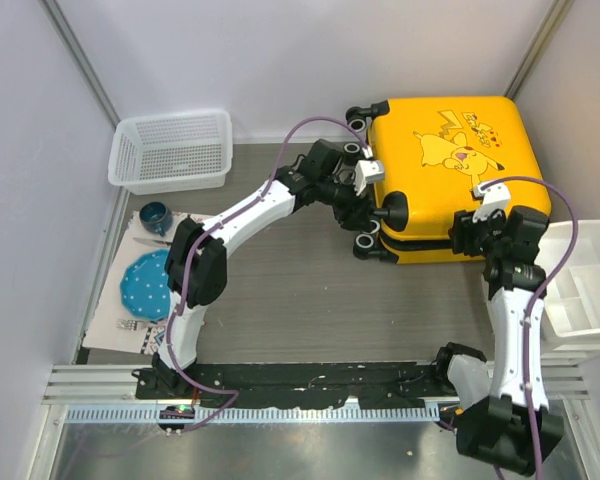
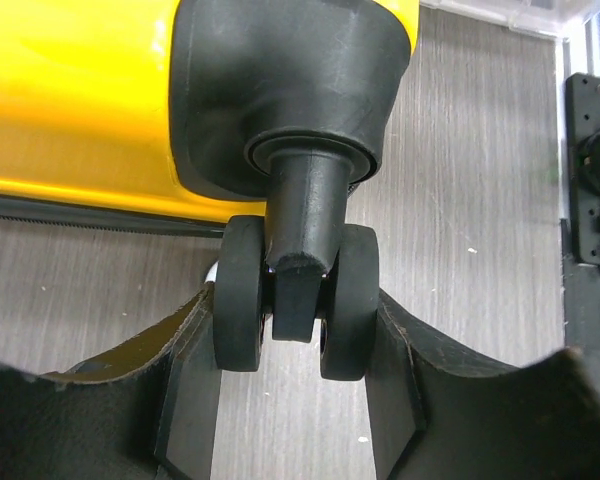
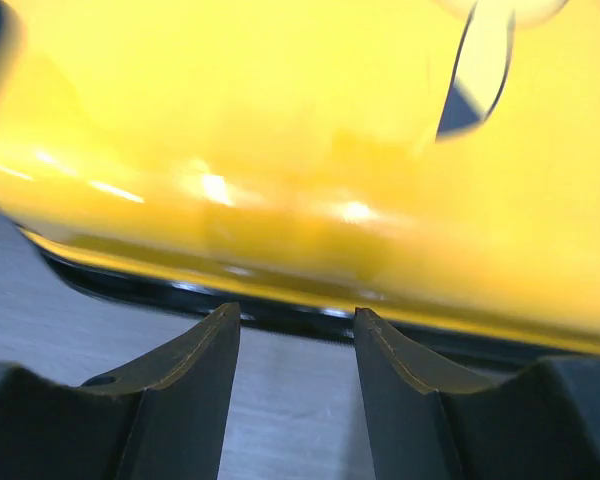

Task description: Open, take out, and arrange the luggage

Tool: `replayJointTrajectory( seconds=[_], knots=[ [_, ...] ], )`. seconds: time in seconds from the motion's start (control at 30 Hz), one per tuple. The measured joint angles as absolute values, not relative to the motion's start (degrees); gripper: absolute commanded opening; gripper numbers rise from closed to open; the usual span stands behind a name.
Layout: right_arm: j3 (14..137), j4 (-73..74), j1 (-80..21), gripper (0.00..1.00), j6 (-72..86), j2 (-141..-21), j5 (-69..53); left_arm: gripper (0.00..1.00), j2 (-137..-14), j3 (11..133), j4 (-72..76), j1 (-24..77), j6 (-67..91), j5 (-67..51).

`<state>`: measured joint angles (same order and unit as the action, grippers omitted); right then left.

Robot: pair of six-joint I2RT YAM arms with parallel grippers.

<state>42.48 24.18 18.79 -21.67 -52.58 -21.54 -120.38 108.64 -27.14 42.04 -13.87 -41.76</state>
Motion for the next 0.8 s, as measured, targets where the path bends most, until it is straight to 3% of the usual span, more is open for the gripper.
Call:
replayJointTrajectory(
  seconds=[0.2, 0.53, 0.8],
  knots=[
    [46.5, 27.27, 18.74, 0.47, -20.99, -41.25, -27.16, 0.0, -120.36, 108.62, -25.52, 41.85, -7.53, -43.42],
    [36.45, 28.21, 18.74, 0.42, -22.39, -33.47, -29.19, 0.0, -119.9, 112.36, -18.76, 40.01, 11.25, -47.35],
    [29.82, 15.2, 18.72, 0.49, -19.73, -33.71, -28.82, 0.0, -119.96, 119.0, -5.06, 37.67, 20.95, -46.57]
  ],
)
